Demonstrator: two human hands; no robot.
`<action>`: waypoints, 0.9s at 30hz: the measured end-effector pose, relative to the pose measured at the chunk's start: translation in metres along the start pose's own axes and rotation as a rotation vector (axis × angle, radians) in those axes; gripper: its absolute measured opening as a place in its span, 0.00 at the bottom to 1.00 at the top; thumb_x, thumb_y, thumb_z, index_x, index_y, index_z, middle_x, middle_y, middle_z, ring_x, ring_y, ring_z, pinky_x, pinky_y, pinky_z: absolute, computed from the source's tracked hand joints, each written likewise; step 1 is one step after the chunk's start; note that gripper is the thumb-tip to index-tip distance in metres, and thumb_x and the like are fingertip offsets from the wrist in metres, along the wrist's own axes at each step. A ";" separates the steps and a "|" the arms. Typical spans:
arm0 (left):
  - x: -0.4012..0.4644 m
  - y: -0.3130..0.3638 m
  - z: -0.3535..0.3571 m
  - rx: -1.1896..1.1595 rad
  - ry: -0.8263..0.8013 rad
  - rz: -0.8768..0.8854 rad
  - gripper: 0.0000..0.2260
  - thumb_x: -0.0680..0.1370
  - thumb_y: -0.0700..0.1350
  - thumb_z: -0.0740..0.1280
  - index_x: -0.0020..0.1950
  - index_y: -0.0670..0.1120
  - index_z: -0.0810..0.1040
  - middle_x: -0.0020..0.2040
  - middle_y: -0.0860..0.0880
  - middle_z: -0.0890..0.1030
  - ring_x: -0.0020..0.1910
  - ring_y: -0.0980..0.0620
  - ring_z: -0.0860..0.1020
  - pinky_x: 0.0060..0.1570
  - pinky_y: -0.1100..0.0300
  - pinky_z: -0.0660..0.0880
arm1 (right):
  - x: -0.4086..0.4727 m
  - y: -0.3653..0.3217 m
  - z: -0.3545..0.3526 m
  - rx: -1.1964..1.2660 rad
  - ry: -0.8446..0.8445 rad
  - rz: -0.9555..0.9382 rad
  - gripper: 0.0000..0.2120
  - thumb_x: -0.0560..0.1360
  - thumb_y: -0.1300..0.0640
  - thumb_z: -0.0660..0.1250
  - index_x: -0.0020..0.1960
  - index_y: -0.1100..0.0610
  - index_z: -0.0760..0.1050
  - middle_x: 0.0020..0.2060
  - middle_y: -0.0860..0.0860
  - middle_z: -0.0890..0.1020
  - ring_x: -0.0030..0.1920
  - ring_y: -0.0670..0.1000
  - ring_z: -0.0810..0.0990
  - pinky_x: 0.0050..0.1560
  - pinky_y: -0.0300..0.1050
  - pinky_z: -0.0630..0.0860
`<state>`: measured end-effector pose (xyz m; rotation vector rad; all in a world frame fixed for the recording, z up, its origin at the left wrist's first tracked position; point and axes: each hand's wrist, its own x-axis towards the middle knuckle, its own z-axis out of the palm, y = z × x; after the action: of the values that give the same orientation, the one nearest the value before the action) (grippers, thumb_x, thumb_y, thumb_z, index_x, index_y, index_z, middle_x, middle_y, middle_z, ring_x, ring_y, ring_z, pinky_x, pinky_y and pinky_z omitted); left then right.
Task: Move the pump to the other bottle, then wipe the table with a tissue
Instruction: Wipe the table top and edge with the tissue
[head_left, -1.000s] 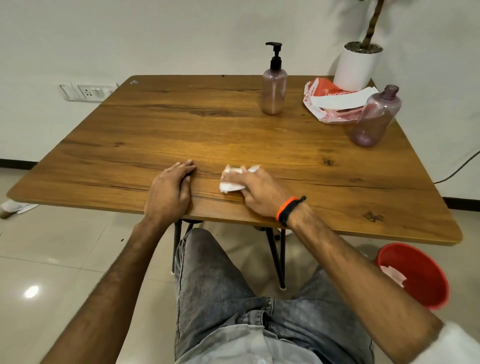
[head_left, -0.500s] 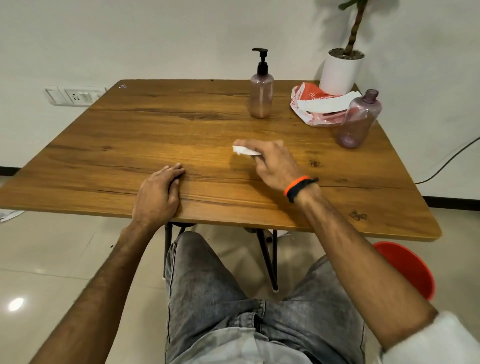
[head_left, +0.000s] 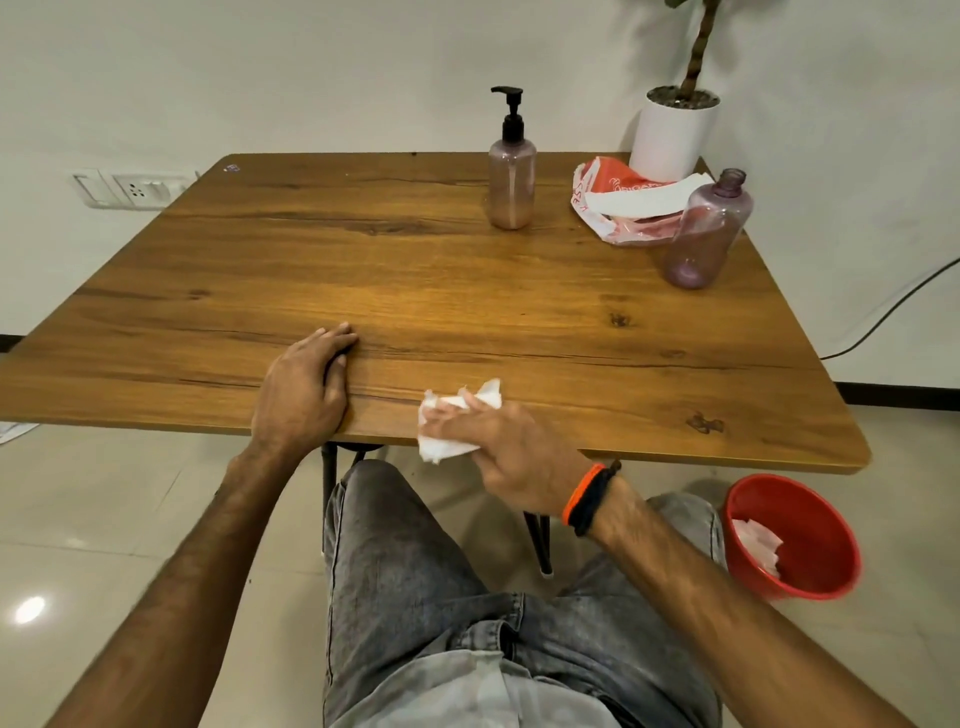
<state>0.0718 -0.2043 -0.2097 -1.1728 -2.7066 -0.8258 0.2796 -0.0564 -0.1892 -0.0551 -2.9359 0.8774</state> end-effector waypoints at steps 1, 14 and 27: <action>0.000 0.000 0.000 -0.001 0.000 -0.001 0.17 0.81 0.43 0.58 0.69 0.48 0.74 0.71 0.51 0.73 0.72 0.49 0.67 0.72 0.45 0.64 | -0.004 -0.005 0.002 0.030 -0.023 -0.036 0.26 0.75 0.71 0.58 0.70 0.54 0.71 0.72 0.52 0.70 0.73 0.59 0.66 0.73 0.57 0.63; -0.002 0.000 -0.004 -0.016 -0.009 -0.003 0.17 0.81 0.42 0.58 0.69 0.47 0.74 0.71 0.51 0.73 0.72 0.50 0.67 0.73 0.46 0.63 | 0.099 0.010 -0.041 0.008 0.372 0.177 0.24 0.74 0.69 0.57 0.65 0.52 0.76 0.60 0.55 0.82 0.61 0.54 0.79 0.63 0.44 0.74; 0.002 0.002 -0.005 -0.034 -0.024 -0.013 0.18 0.80 0.39 0.58 0.69 0.46 0.74 0.71 0.50 0.73 0.73 0.49 0.67 0.73 0.44 0.63 | 0.067 -0.009 0.013 -0.027 -0.087 -0.148 0.22 0.77 0.66 0.58 0.69 0.53 0.73 0.67 0.57 0.76 0.69 0.60 0.72 0.70 0.57 0.65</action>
<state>0.0709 -0.2047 -0.2044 -1.1808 -2.7332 -0.8682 0.2120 -0.0669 -0.1909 0.2015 -2.9840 0.8389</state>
